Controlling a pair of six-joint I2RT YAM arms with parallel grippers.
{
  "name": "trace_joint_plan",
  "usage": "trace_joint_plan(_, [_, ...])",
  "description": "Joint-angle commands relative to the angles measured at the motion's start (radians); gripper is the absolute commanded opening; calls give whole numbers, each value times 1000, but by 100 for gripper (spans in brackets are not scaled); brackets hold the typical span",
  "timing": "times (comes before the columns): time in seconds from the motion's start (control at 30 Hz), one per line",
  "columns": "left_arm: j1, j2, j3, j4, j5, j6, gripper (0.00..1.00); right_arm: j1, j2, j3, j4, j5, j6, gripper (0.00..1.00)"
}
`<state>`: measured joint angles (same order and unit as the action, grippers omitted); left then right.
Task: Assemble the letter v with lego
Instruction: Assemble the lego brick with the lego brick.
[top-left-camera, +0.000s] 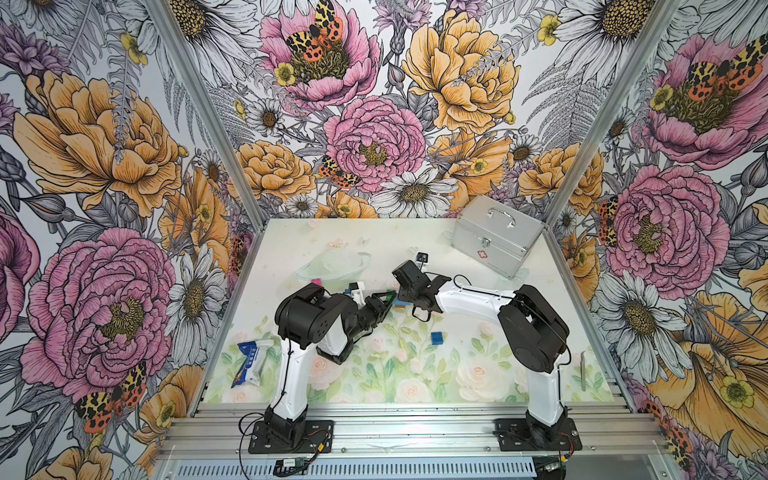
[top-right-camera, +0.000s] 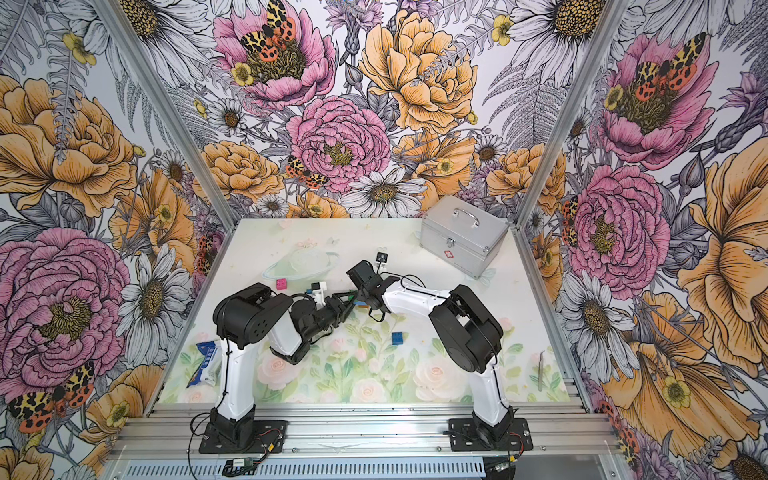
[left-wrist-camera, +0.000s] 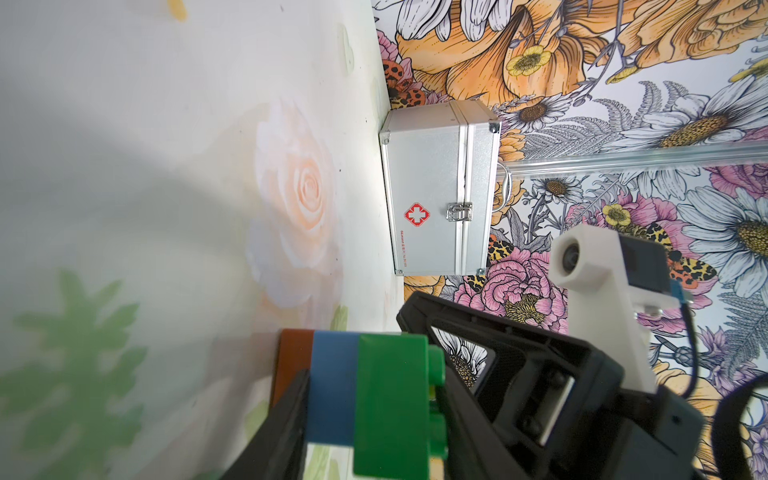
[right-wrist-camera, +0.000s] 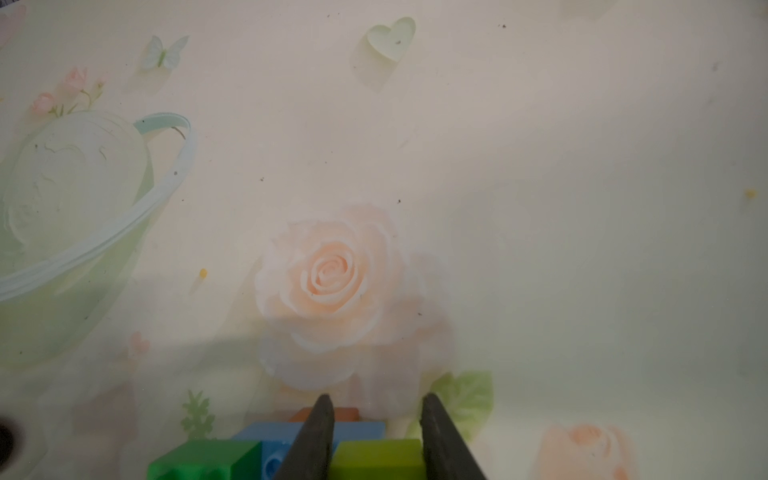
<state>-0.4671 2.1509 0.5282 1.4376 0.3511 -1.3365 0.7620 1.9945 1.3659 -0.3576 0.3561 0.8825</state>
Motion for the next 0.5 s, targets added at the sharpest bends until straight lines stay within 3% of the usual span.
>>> trace_joint_plan(0.0, [8,29,-14,-66,-8,18,27,21,56,-27,-41,-21,10,0])
trace_joint_plan(0.23, [8,27,-14,-66,-7,19,27,25,98,48,-185,56,26,0])
trace_joint_plan(0.47, [7,27,-16,-66,-8,19,26,57,134,53,-190,48,45,0])
